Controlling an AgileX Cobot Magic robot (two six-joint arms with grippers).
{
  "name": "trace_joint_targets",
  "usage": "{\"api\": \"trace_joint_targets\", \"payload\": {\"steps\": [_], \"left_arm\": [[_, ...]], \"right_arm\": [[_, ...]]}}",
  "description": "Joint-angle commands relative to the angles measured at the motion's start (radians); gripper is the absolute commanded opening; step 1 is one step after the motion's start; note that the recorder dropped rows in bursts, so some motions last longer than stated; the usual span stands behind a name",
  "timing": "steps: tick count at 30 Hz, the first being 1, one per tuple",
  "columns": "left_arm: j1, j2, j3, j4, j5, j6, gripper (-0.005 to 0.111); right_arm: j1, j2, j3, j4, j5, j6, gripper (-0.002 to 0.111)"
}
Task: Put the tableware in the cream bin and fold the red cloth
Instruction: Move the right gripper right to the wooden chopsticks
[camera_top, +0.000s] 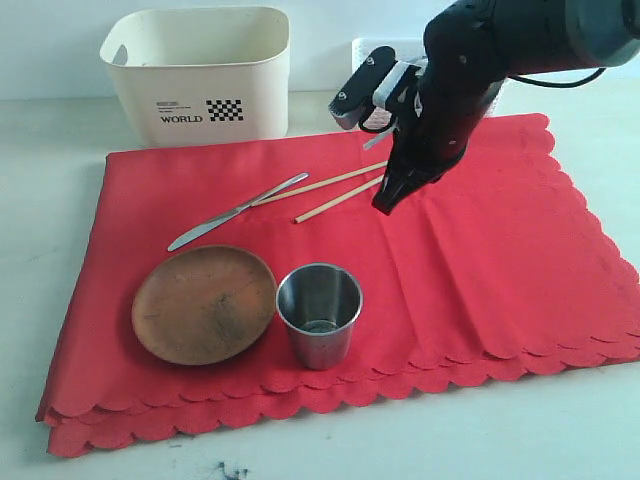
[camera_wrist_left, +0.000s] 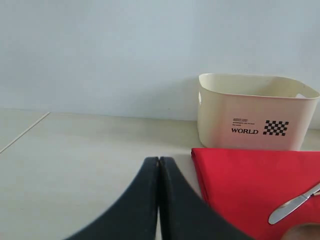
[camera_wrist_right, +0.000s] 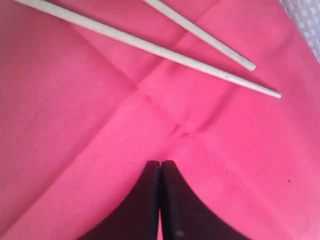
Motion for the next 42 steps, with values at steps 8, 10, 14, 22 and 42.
{"api": "trace_joint_targets", "payload": {"steps": [8,10,14,22,42], "left_arm": [[-0.007,-0.007,0.002,0.0,-0.003,0.004,0.002],[-0.007,-0.007,0.002,0.0,-0.003,0.004,0.002],[-0.007,-0.007,0.002,0.0,-0.003,0.004,0.002],[-0.007,-0.007,0.002,0.0,-0.003,0.004,0.002],[-0.007,-0.007,0.002,0.0,-0.003,0.004,0.002]], "right_arm": [[-0.001,0.009,0.0,-0.031,-0.084,-0.21,0.0],[-0.001,0.027,-0.015,-0.026,-0.068,-0.275,0.0],[-0.001,0.083,-0.074,-0.009,0.009,-0.41,0.0],[-0.001,0.243,-0.258,0.009,0.104,-0.535,0.0],[-0.021,0.366,-0.41,0.184,0.07,-0.947,0.0]]}}
